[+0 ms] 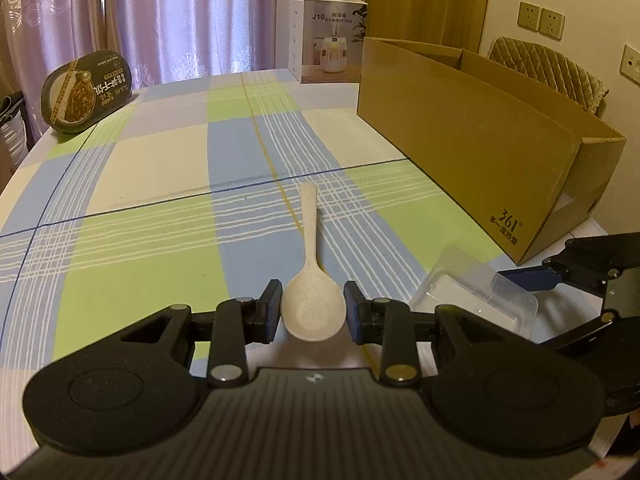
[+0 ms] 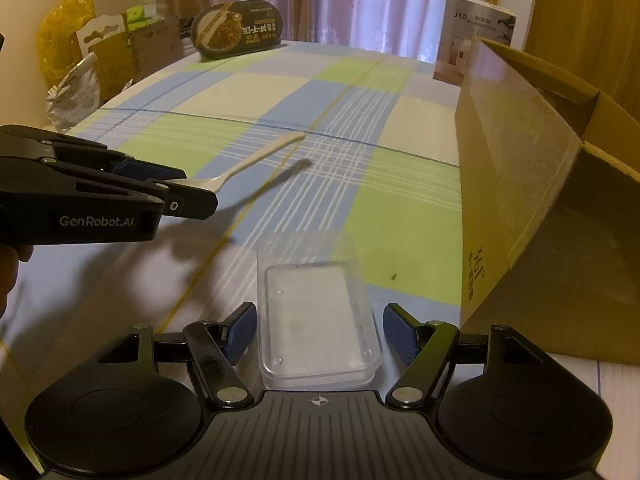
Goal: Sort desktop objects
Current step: 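Carry the spoon in left tool and plastic tray in right tool over the cardboard box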
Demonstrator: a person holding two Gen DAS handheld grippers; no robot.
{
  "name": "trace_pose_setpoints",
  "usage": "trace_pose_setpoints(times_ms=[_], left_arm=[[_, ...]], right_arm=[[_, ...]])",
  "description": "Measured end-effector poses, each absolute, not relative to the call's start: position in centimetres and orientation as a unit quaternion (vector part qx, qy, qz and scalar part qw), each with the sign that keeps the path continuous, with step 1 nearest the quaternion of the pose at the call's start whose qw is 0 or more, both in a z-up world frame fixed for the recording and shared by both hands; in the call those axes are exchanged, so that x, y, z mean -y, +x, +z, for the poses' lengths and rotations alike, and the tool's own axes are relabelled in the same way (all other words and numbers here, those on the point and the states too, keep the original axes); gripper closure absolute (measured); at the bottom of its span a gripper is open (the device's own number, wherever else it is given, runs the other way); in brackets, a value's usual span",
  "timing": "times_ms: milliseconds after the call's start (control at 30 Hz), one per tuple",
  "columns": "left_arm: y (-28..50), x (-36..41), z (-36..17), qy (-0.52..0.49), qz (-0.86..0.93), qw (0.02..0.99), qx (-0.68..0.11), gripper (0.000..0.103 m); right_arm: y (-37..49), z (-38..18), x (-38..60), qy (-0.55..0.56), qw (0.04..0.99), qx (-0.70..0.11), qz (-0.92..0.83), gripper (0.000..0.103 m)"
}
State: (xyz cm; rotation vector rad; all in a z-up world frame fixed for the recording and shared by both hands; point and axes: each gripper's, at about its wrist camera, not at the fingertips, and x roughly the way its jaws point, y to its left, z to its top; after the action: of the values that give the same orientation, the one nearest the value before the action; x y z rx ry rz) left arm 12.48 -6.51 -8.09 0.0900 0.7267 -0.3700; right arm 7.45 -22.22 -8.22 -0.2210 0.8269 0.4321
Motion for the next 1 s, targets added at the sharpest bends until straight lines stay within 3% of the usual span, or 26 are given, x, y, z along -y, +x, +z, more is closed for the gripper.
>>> trace_pose_setpoints(times_ms=[333, 433, 1000], left_arm=[[12.5, 6.4, -7.8, 0.033, -0.183, 0.917, -0.352, 0.075], [12.4, 6.4, -7.7, 0.031, -0.183, 0.918, -0.351, 0.075], [12.0, 6.1, -7.0, 0.039, -0.175, 0.922, -0.342, 0.075]], right_arm=[[7.6, -8.2, 21.8, -0.11, 0.885, -0.397, 0.216, 0.041], [7.6, -8.2, 21.7, -0.112, 0.885, -0.397, 0.217, 0.049], [6.8, -6.5, 21.5, -0.126, 0.896, -0.372, 0.21, 0.05]])
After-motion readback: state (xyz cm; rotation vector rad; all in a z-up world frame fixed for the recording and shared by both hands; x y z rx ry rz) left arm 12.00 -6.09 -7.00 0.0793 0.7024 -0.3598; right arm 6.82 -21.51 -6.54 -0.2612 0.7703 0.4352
